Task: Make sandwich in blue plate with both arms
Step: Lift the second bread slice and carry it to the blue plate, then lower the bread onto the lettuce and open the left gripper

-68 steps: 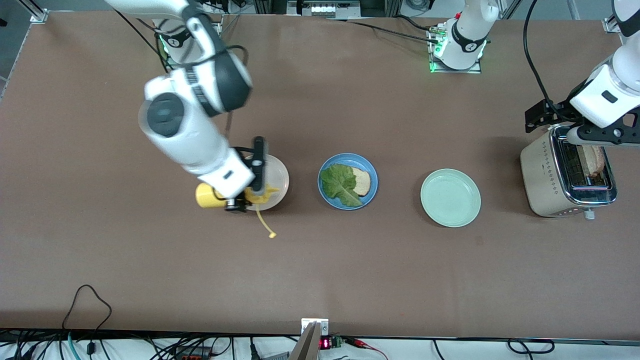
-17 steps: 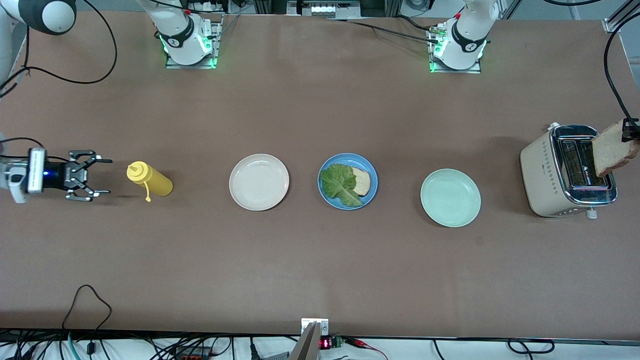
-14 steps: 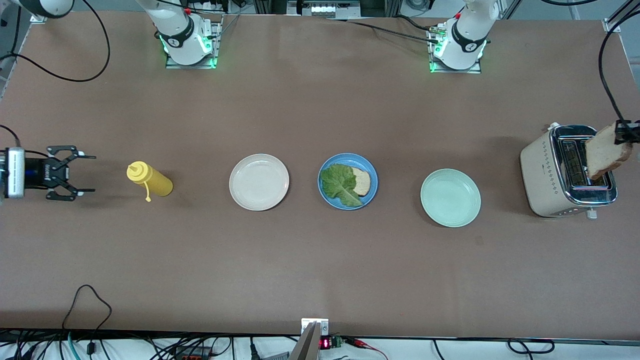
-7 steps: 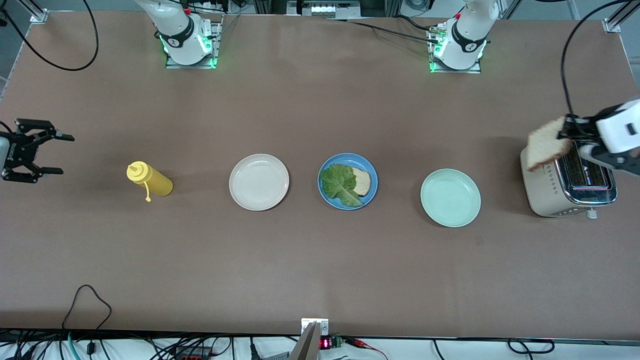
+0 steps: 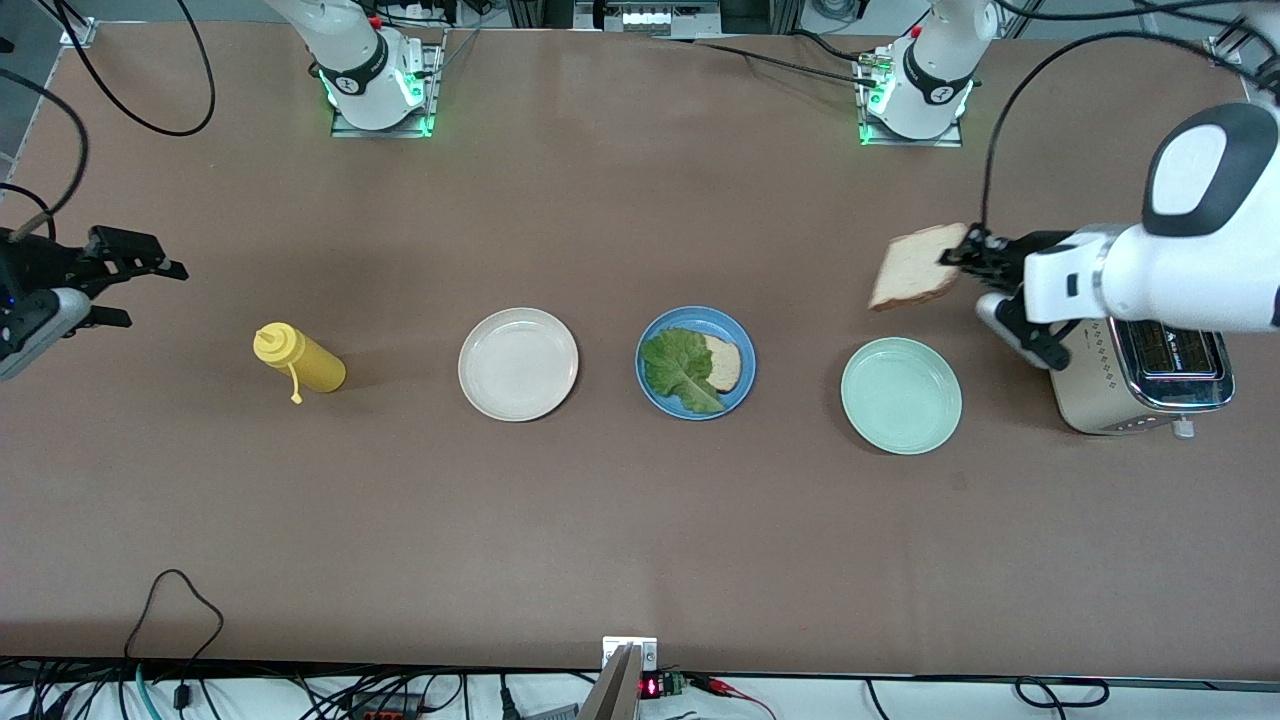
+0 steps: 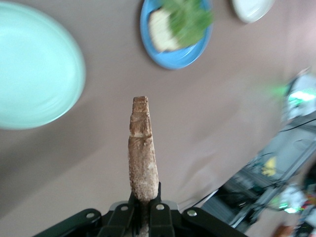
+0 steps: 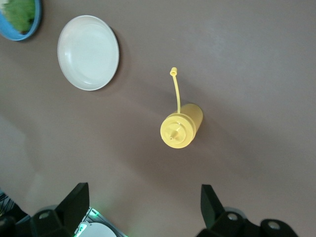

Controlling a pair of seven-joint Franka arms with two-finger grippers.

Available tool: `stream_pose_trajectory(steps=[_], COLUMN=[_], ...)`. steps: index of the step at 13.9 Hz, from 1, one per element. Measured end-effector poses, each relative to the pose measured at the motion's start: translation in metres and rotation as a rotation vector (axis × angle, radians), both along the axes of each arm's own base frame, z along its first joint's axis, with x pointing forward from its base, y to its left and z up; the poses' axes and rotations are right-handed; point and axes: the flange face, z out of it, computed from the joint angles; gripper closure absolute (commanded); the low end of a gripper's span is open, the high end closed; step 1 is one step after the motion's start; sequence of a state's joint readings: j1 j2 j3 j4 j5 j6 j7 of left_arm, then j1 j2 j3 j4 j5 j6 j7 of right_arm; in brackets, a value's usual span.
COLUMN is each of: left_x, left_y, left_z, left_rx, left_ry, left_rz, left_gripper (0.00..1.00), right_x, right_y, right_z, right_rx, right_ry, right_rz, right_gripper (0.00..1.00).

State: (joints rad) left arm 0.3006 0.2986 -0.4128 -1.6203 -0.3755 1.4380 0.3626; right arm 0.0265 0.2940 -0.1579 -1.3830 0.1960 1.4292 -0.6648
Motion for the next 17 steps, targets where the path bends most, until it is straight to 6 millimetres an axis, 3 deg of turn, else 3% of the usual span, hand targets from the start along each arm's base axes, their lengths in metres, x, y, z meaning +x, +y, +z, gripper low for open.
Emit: stream_pose_trajectory(steps=[4, 8, 11, 13, 17], left_x=[0.027, 0.041, 0.016, -0.003, -0.021], left_y=[-0.051, -0.091, -0.113, -0.121, -0.134], left_z=[-0.049, -0.121, -0.183, -0.217, -0.270], left_rx=[-0.233, -0.420, -0.587, -0.625, -0.742], left_ry=[0.043, 0.076, -0.021, -0.082, -0.150], left_rz=[0.150, 0.320, 0.382, 0.398, 0.438], left_gripper=[1.00, 1.00, 1.00, 1.00, 0.98], right_x=[-0.001, -0.018, -0.045, -0.060, -0.078], right_y=[0.036, 0.062, 0.088, 0.088, 0.080], right_z=[0.019, 0.058, 0.084, 0.090, 0.096], right_rx=[-0.088, -0.128, -0.157, -0.161, -0.159], right_ry=[-0.009, -0.046, -0.097, -0.108, -0.160], right_rz=[-0.092, -0.237, -0.332, -0.365, -0.402], right_gripper=[0.00, 0.00, 0.00, 0.00, 0.00])
